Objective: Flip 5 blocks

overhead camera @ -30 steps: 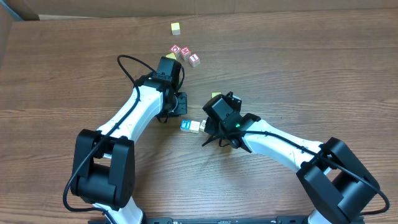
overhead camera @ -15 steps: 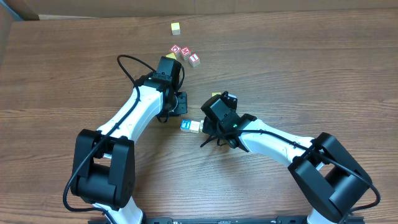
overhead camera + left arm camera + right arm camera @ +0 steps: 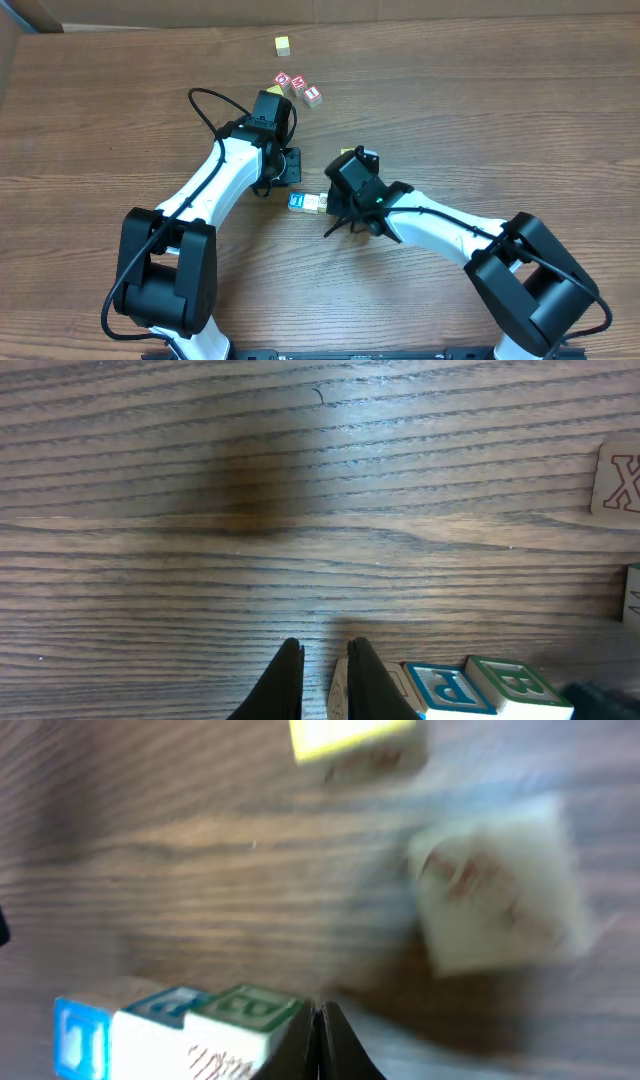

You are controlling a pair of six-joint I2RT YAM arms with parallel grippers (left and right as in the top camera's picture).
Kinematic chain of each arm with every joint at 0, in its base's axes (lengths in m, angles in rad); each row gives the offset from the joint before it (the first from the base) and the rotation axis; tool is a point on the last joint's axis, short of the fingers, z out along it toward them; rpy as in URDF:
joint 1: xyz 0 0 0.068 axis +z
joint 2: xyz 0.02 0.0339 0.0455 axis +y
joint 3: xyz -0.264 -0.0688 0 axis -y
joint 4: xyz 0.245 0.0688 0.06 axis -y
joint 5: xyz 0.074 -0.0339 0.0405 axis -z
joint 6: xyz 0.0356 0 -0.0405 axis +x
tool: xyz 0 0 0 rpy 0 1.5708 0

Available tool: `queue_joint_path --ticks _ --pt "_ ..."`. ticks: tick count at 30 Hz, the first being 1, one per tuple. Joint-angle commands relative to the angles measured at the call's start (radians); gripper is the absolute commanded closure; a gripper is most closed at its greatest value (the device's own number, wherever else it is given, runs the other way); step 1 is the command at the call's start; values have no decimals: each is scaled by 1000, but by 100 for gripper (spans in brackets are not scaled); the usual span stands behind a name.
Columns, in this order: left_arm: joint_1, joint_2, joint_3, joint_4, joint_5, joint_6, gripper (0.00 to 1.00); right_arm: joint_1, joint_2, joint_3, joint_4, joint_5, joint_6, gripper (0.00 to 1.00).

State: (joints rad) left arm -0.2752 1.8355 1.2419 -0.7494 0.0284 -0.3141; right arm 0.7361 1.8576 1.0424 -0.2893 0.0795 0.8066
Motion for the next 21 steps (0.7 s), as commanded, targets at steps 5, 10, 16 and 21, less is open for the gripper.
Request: queue_joint_path --ticks 5,10,16,21 --pt "0 8 -13 3 -10 -8 90 -87 4 95 61 -41 -163 96" --pt "0 8 -13 3 -10 -8 90 -69 37 95 114 -59 -228 96" --pt "0 8 -13 3 -10 -8 90 -61 84 95 116 -82 -232 96" --pt "0 8 -13 3 -10 -8 90 -61 85 95 99 -132 -236 96"
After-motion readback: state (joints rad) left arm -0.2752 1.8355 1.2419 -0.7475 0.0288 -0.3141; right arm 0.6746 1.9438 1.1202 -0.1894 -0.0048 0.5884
